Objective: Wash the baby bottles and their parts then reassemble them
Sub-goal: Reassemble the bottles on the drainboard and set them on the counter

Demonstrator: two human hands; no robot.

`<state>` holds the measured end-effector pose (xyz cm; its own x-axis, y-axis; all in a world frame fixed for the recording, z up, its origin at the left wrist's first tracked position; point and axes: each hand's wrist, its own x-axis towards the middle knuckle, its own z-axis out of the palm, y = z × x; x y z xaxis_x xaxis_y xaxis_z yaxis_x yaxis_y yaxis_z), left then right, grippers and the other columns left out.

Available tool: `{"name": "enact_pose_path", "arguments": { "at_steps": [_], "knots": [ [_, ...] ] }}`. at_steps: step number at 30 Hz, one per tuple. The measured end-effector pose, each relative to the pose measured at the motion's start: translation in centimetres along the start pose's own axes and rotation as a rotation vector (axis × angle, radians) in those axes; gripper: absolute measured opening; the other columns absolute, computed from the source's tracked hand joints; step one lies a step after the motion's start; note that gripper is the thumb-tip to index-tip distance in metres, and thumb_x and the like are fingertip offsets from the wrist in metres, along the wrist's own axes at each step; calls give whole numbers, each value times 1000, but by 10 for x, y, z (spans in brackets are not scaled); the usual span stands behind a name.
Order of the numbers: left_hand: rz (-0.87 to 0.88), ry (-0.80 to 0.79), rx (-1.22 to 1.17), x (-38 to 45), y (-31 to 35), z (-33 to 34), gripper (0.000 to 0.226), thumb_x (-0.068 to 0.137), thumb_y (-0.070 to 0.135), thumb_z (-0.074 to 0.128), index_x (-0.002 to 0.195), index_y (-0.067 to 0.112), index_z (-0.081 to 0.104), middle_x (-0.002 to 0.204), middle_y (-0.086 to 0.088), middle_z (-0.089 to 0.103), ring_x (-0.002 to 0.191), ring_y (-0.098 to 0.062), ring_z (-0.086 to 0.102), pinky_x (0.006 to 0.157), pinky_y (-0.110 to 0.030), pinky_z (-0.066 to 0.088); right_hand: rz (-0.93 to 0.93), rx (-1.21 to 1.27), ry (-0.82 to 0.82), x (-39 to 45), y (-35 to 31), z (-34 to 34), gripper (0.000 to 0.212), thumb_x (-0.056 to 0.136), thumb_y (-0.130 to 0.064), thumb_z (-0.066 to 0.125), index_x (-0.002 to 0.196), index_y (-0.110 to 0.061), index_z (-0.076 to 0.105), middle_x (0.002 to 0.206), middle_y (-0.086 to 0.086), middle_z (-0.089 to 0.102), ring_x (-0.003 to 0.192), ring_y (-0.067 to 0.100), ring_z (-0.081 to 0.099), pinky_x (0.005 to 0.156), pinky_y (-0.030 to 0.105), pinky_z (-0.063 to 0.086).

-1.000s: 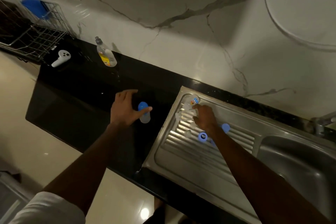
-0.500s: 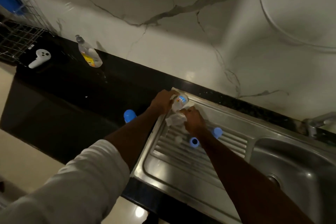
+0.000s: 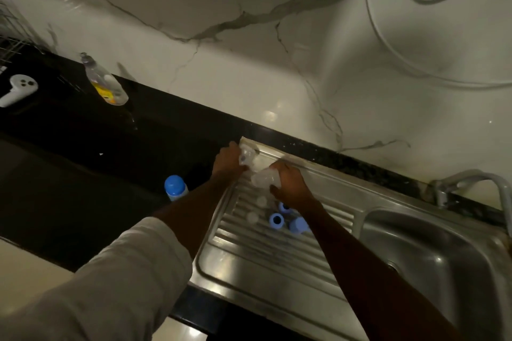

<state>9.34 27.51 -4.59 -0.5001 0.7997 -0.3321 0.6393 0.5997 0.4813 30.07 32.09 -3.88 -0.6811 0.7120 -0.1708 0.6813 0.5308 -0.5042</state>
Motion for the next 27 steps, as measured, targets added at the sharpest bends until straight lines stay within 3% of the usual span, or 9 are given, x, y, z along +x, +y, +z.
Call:
{"name": "enact_pose_path", "arguments": {
  "at_steps": [3, 5, 8, 10, 13, 15, 23, 27],
  "knots": [
    [-127, 98, -313, -20, -14, -5, 77, 72, 30, 89, 131, 22, 40, 120, -1, 59, 102, -15, 62, 82, -31, 53, 36, 37, 19, 1, -6, -7, 57, 88, -26, 73, 138, -19, 49, 139, 5, 51, 127, 24, 46, 100, 29, 32],
    [-109, 113, -317, -38, -18, -5, 79, 72, 28, 89, 134, 25, 39, 117, 4, 57, 97, -8, 58, 77, -27, 47, -7, 38, 12, 4, -14, -9, 60, 88, -25, 74, 141, -17, 49, 142, 7, 51, 130, 25, 46, 106, 31, 33],
    [-41, 58, -19, -68, -20, 1, 44, 86, 27, 77, 121, 20, 52, 121, 1, 59, 102, -16, 59, 90, -34, 49, -62, -1, -59, 8, -27, -8, 64, 88, -28, 74, 145, -17, 46, 143, 9, 50, 133, 28, 46, 109, 39, 37],
    [-16, 39, 13, -85, -27, 8, 28, 91, 27, 71, 114, 19, 56, 118, 3, 60, 102, -15, 59, 95, -35, 49, -113, -59, -112, 10, -38, -7, 64, 89, -29, 72, 146, -17, 45, 143, 10, 50, 133, 29, 45, 109, 41, 39],
    [-10, 80, -250, -106, -48, 19, 45, 84, 26, 79, 122, 20, 55, 120, 4, 63, 110, -12, 62, 98, -35, 51, -163, -137, -187, 10, -54, -2, 66, 93, -27, 68, 151, -14, 39, 149, 12, 45, 137, 31, 42, 111, 42, 37],
    [-20, 80, -303, -115, -53, 25, 48, 83, 26, 80, 123, 20, 54, 120, 3, 65, 112, -14, 64, 99, -37, 52, -165, -177, -193, 12, -58, 2, 65, 95, -29, 66, 152, -15, 38, 150, 11, 44, 137, 30, 43, 109, 40, 39],
    [9, 18, -363, -130, -49, 33, 48, 88, 30, 76, 129, 24, 51, 125, 5, 62, 115, -12, 60, 94, -27, 47, -91, -174, -203, 14, -65, 1, 63, 91, -24, 67, 148, -21, 40, 144, 10, 46, 128, 33, 50, 102, 46, 47],
    [-11, 24, -365, -129, -49, 36, 50, 87, 35, 76, 129, 25, 51, 123, 6, 63, 114, -13, 62, 94, -30, 51, -142, -150, -271, 12, -61, -1, 68, 96, -19, 67, 154, -10, 33, 154, 15, 38, 142, 34, 37, 113, 47, 37]
  ]
}}
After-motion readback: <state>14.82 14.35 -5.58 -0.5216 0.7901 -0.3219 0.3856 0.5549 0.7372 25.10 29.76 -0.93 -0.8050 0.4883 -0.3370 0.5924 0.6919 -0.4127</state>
